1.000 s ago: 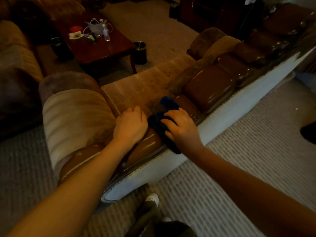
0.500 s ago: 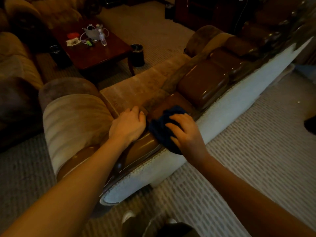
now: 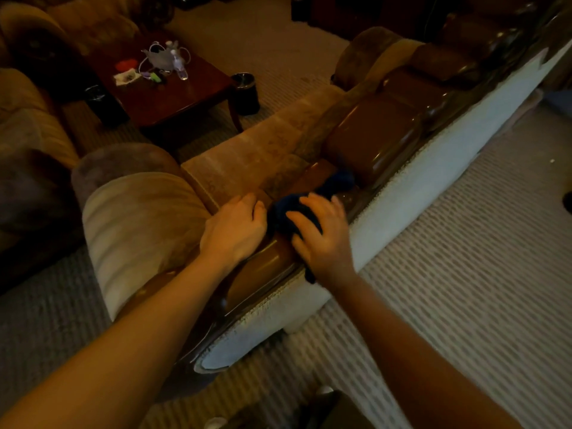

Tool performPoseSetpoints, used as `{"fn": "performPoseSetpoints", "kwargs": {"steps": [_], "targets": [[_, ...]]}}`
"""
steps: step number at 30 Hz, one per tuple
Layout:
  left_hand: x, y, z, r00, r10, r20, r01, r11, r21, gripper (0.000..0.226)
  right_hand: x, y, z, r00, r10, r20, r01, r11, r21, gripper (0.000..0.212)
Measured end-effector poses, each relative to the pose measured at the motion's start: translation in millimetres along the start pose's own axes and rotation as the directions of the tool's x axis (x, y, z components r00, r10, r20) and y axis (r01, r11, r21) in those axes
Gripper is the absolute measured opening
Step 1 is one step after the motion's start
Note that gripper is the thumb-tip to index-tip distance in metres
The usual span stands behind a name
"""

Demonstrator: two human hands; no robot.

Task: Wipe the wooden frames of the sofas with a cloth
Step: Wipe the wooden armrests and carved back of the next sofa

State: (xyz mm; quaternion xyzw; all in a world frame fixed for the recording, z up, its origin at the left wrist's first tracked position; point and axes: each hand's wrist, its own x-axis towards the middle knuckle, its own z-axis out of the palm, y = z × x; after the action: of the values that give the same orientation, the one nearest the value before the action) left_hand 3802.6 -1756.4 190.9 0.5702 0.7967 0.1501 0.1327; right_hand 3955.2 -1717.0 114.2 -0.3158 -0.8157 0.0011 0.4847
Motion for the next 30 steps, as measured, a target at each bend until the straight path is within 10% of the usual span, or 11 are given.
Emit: {"fn": "performPoseSetpoints", "kwargs": {"steps": [6,16,21,27,30], "targets": [[1.1,0.3,-3.0,1.000,0.023,0.009,-0.023,0.999,-0.038,0.025,32.9,30.7,-13.9,0.902,0.361,-0.237,-0.362,0.931,0.039,0.025],[0.9,1.2,-4.9,0.999,0.019,0.027,-0.017,0.998,-0.059,0.029,-0.5,-21.6,-5.8,0.820,0.523,-0.230,-0.493,0.851,0.179,0.030],[-0.1,3.0,-7.0,0.999,0.011,0.039,-0.009,0.998,-0.054,0.027,47.3,7.5,-19.1,0.519,0.750,-0.409,-0.679,0.653,0.335,0.027],[0.7,2.7,-6.6,0.999,0.017,0.037,-0.016,0.999,-0.045,0.031,-1.1,-22.0,-12.9,0.402,0.886,-0.231,-0.780,0.463,0.421,0.032],[1.0,2.9,-6.2,0.999,0.016,0.038,-0.015,0.999,-0.048,0.033,1.7,4.0,-22.1,0.212,0.963,-0.163,-0.847,0.265,0.461,0.013]]}}
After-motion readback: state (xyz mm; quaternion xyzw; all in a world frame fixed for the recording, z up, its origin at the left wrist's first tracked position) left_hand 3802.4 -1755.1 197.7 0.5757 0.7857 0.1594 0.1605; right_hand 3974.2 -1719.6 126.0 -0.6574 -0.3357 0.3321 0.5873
